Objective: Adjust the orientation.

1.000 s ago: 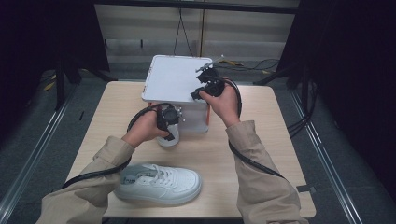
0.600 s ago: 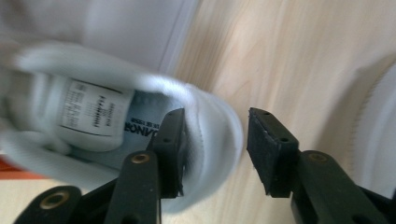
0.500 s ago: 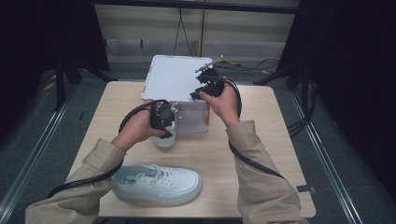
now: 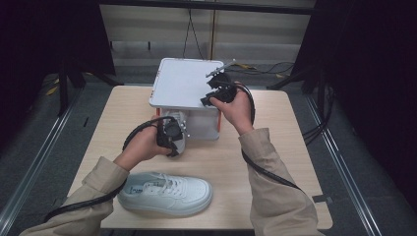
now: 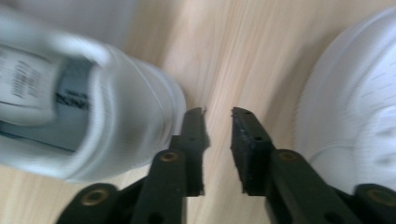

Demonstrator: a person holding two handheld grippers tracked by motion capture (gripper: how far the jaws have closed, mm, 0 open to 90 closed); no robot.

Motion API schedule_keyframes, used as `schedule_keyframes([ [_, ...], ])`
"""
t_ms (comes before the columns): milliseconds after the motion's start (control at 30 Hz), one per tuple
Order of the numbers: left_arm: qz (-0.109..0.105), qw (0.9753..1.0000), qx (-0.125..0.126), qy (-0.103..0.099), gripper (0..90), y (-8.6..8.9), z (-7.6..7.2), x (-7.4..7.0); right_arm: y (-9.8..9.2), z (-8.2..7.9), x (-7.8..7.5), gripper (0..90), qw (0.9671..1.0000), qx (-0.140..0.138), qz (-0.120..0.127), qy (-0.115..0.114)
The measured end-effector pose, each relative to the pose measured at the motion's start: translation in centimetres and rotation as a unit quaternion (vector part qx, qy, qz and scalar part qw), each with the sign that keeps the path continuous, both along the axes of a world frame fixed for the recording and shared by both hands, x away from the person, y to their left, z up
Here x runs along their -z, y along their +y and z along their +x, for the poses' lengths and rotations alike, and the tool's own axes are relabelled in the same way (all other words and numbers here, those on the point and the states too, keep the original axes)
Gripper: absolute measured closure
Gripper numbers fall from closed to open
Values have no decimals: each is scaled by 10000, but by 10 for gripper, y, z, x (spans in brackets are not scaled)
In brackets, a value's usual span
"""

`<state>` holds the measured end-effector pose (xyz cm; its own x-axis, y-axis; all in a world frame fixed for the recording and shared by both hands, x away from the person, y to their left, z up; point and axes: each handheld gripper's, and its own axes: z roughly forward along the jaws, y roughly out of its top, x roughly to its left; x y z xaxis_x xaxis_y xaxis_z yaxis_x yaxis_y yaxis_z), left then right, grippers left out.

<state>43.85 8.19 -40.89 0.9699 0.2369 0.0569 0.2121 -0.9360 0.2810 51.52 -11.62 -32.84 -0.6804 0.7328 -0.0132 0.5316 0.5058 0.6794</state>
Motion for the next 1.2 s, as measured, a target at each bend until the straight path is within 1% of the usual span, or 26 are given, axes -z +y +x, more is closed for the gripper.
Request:
schedule_keyframes([
  [33, 0, 10000, 0, 0, 790, 0, 0, 0, 0, 0, 0, 667, 10000, 0, 0, 0],
  [67, 37, 9999, 0, -112, 790, 0, 2, 5, 0, 0, 0, 667, 10000, -4, 11, -13],
  [100, 133, 9996, -10, -263, 808, 0, 5, 7, -1, 0, 1, 667, 10000, -12, 49, -6],
  [133, 115, 9991, -98, -391, 900, 1, 8, 9, -2, 0, 0, 668, 10000, -2, 65, 14],
  [167, 5, 9993, -324, -170, 900, 3, 12, 8, -2, 0, 0, 668, 10000, -2, 65, 14],
  [233, 93, 9981, -285, -533, 900, -1, 15, 7, -1, 0, 0, 668, 10000, -17, 13, 16],
  [267, 117, 9975, -331, -614, 900, -2, 17, 9, -1, 1, 0, 668, 10000, -23, -6, 18],
  [333, 76, 9974, -373, -609, 900, -2, 21, 9, -1, 1, 0, 669, 10000, -34, 11, 27],
  [367, -70, 9974, -442, -561, 900, -1, 24, 9, -1, 1, 0, 669, 10000, -34, 23, 23],
  [400, -127, 9976, -477, -493, 900, -1, 27, 9, -1, 1, 0, 669, 10000, -42, 20, 20],
  [433, -131, 9970, -512, -571, 900, -2, 33, 10, -1, 2, 0, 670, 10000, -83, 15, -3],
  [467, -131, 9970, -512, -571, 900, -2, 33, 10, -1, 2, 0, 670, 10000, -83, 15, -3],
  [500, -69, 9961, -575, -668, 900, -3, 37, 10, -1, 2, 0, 670, 10000, -86, 15, 8],
  [533, -69, 9961, -575, -668, 900, -3, 37, 10, -1, 2, 0, 670, 10000, -86, 15, 8],
  [567, -89, 9956, -637, -678, 900, -2, 43, 11, -1, 2, 0, 671, 9999, -99, 16, 8],
  [667, -120, 9953, -689, -674, 900, -1, 47, 11, -1, 2, 0, 671, 9999, -108, 2, 11],
  [733, -206, 9952, -730, -621, 900, -1, 49, 12, -1, 2, 0, 671, 9999, -114, 10, 13],
  [800, -228, 9950, -721, -658, 900, -2, 51, 12, 0, 2, 0, 671, 9999, -110, 0, 23],
  [833, -205, 9946, -730, -703, 900, -2, 53, 13, 0, 2, -1, 672, 9999, -109, -36, 31],
  [867, -188, 9945, -780, -679, 900, -2, 55, 12, 1, 2, -1, 672, 9999, -94, -29, 36],
  [900, -217, 9943, -822, -638, 900, -2, 56, 12, 1, 2, -1, 673, 9999, -100, -61, 19],
  [967, -158, 9946, -797, -641, 900, -3, 56, 12, 2, 2, -1, 673, 9999, -96, -79, 31],
  [1000, -211, 9944, -807, -644, 900, -2, 56, 12, 1, 3, -1, 673, 9999, -97, -72, 40],
  [1033, -243, 9947, -804, -593, 900, -1, 57, 12, 1, 3, -1, 673, 9999, -94, -72, 38],
  [1133, -301, 9941, -833, -626, 899, 0, 56, 13, 2, 3, -1, 673, 9999, -84, -86, 44],
  [1200, -293, 9948, -771, -599, 880, 0, 55, 12, 2, 3, -1, 673, 9999, -85, -84, 49],
])
